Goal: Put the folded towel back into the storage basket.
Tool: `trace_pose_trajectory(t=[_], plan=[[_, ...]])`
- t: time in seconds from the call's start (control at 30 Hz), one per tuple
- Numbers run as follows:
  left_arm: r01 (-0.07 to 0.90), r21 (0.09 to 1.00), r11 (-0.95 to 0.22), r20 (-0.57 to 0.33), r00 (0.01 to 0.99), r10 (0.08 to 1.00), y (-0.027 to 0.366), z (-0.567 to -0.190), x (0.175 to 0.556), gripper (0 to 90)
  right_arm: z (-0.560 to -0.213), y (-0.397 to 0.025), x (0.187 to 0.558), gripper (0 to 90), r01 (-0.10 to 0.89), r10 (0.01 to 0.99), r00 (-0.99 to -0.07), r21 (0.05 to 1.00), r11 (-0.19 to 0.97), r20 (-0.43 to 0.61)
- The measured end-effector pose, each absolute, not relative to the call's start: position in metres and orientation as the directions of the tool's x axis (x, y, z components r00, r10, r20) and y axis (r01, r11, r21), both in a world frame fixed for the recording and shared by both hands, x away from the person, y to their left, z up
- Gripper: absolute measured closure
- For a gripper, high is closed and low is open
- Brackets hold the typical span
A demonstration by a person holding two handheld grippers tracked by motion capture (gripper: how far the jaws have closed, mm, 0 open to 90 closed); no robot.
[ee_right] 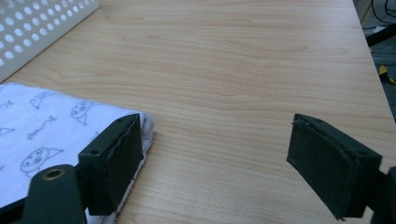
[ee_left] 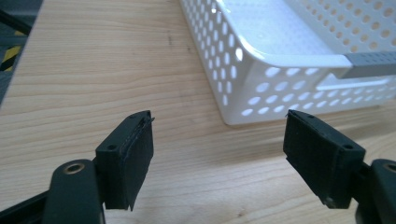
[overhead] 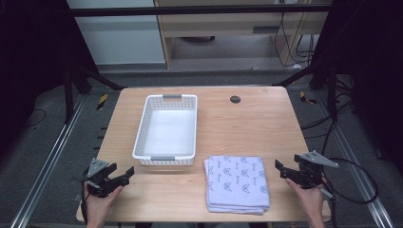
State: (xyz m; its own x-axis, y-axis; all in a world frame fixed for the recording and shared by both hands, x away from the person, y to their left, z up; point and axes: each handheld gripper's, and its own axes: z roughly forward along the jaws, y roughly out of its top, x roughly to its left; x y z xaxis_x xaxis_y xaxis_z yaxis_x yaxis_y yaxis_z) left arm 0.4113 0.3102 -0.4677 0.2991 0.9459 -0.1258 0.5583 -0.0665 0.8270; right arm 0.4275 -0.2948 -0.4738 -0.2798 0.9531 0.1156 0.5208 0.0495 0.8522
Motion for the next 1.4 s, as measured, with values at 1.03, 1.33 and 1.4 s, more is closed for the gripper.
trace_pose_trajectory(t=[1.03, 1.33, 1.4], plan=[[0.522, 0.838, -0.158, -0.090, 0.418, 0.904, 0.269, -0.461, 0.401, 26.2, -0.464, -0.278, 0.426, 18.0, 0.501, 0.931, -0.348, 0.862, 0.083, 0.112], [0.507, 0.840, -0.195, -0.074, 0.463, 0.883, 0.253, -0.459, 0.398, 26.1, -0.458, -0.273, 0.426, 17.7, 0.486, 0.927, -0.364, 0.868, 0.105, 0.092], [0.506, 0.840, -0.195, -0.076, 0.465, 0.882, 0.251, -0.459, 0.397, 26.1, -0.457, -0.272, 0.426, 17.7, 0.482, 0.926, -0.367, 0.870, 0.105, 0.092]])
